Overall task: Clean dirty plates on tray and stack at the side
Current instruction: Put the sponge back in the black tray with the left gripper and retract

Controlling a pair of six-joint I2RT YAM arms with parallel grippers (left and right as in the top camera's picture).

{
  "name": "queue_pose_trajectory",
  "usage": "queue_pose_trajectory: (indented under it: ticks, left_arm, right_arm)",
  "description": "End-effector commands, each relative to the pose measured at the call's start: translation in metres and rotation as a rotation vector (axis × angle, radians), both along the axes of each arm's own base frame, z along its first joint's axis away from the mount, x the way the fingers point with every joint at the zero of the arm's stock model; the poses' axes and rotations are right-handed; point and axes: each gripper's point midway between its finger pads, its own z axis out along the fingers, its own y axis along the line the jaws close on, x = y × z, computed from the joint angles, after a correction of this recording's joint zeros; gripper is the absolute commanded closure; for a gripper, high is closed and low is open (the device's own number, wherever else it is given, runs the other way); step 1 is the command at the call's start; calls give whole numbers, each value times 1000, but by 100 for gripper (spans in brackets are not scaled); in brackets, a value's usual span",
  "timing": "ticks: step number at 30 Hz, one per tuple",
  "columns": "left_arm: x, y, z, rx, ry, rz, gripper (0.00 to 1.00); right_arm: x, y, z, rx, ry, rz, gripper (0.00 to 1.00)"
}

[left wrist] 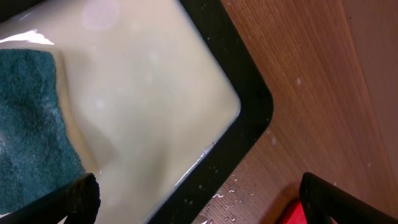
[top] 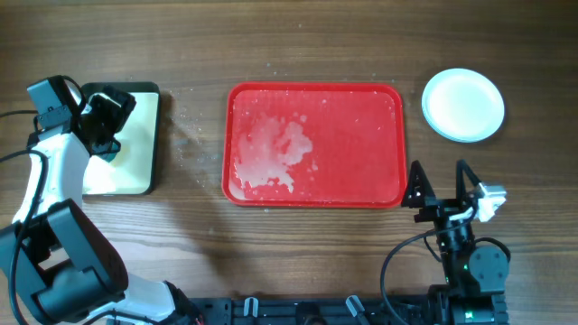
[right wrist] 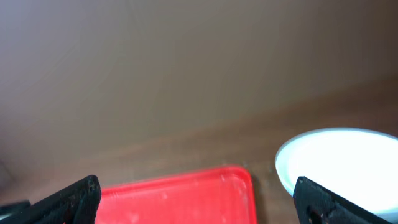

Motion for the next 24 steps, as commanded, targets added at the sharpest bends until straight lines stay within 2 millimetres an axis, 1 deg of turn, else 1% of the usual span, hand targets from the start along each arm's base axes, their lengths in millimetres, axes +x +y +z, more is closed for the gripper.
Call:
queue_pose_trajectory:
  ticks: [1, 7, 13, 16, 17, 24]
  left_arm:
    - [1, -2, 2, -1, -7, -7, 0]
    - [1, -2, 2, -1, -7, -6, 0]
    - [1, -2, 2, -1, -7, -7, 0]
    - [1, -2, 1, -1, -6, -7, 0]
    - [1, -2, 2, 0, -7, -7, 0]
    - [1, -2, 1, -1, -6, -7, 0]
  right_arm:
    - [0, -3, -14, -43, 52, -20, 0]
    - [0, -3, -14, -172, 39, -24, 0]
    - [0, -3, -14, -194, 38, -25, 0]
    - [0, -3, -14, -332, 23, -29, 0]
    - [0, -3, -14, -351, 21, -29, 0]
    - [0, -3, -15, -349, 22, -29, 0]
